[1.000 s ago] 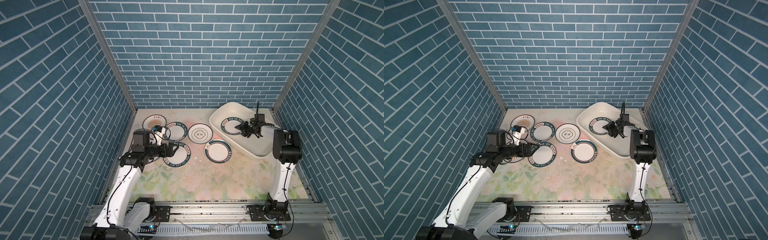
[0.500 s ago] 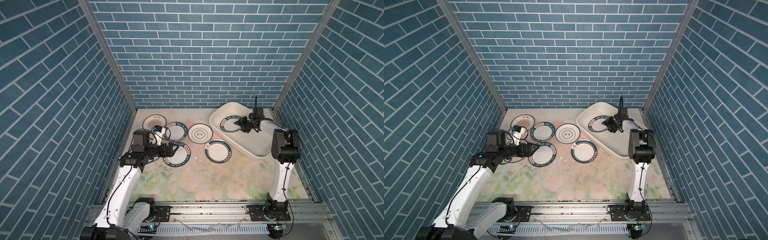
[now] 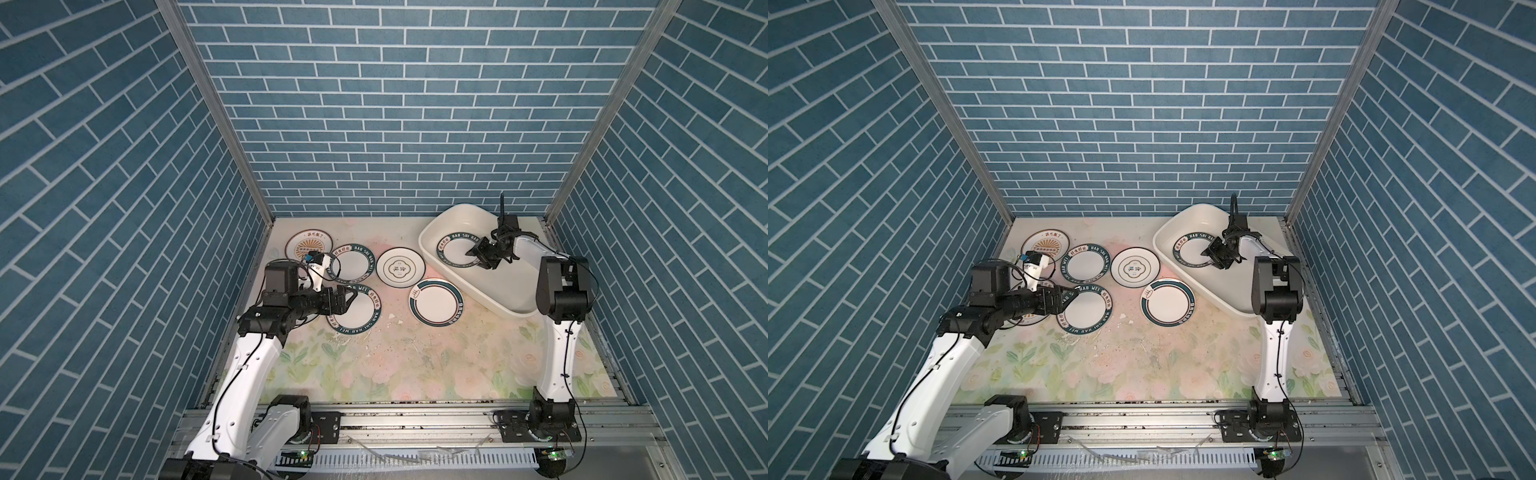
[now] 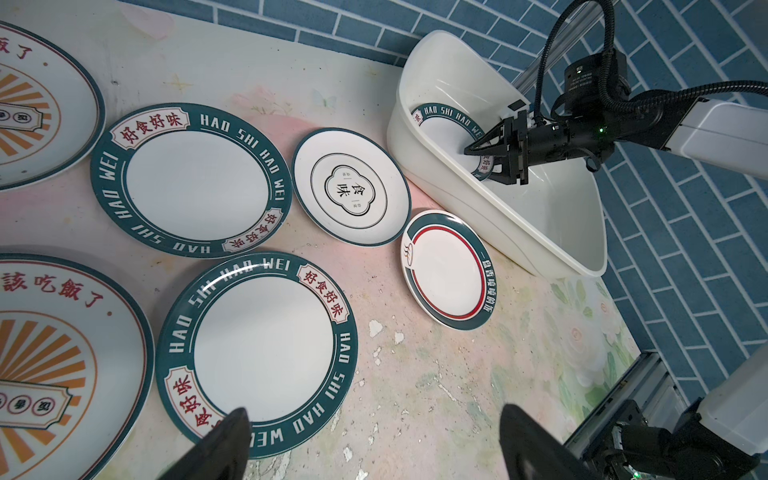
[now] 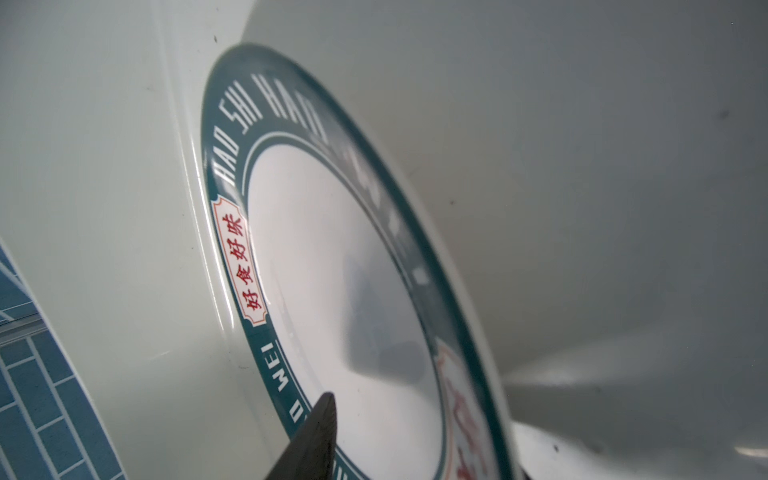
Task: Place the plates into the plastic bin on the countertop
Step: Place the plate in the plastic bin.
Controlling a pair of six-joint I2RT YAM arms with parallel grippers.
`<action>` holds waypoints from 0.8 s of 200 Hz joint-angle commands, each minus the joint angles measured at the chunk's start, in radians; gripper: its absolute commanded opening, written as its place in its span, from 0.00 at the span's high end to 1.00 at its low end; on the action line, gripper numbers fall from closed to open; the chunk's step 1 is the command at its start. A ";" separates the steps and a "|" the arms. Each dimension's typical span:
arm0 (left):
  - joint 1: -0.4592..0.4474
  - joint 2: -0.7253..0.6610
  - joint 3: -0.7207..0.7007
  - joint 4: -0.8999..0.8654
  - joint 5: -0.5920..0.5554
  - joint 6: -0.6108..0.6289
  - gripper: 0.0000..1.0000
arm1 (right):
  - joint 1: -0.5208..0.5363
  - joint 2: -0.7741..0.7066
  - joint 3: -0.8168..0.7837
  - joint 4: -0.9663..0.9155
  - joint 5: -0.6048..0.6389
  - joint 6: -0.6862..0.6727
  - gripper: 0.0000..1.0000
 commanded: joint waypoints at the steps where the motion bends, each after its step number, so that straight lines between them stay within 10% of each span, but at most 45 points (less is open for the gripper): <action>1: 0.006 -0.013 -0.017 0.010 0.002 0.013 0.05 | 0.007 0.006 0.037 -0.090 0.044 -0.051 0.52; 160: 0.007 0.014 0.000 -0.036 -0.133 -0.016 0.03 | 0.005 -0.265 0.048 -0.253 0.222 -0.188 0.51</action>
